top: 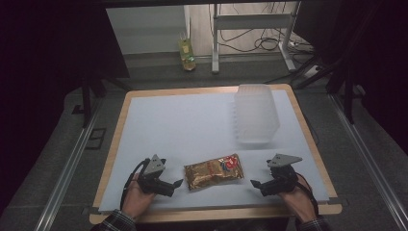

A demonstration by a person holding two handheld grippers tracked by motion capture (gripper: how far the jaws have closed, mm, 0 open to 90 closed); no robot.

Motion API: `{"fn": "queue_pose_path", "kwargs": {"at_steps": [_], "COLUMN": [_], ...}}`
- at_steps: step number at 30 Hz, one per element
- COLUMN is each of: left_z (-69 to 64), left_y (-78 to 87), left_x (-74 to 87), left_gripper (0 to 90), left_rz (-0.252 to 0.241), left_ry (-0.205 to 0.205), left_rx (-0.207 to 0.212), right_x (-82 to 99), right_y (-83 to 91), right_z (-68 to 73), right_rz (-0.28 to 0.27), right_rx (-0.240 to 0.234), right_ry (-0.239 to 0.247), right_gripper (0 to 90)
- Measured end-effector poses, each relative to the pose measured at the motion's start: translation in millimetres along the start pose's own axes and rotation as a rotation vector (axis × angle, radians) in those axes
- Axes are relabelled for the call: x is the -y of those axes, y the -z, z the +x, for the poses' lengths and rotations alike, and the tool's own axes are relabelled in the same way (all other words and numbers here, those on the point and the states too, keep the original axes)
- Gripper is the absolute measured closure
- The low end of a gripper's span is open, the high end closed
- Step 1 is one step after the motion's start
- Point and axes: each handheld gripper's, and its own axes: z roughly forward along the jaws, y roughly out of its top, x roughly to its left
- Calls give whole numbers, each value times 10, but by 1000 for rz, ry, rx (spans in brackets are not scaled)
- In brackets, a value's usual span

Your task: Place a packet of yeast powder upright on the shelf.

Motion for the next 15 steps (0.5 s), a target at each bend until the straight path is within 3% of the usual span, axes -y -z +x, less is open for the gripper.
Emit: {"fn": "queue_pose_path", "kwargs": {"at_steps": [15], "left_z": [9], "left_y": [-6], "left_x": [-7], "left_gripper": [11], "left_rz": [22], "left_ry": [30], "left_rx": [13], "right_x": [12], "right_y": [3], "right_z": [9], "right_rz": [1], "right_rx": [7], "right_ry": [-17], "right_gripper": [20]}}
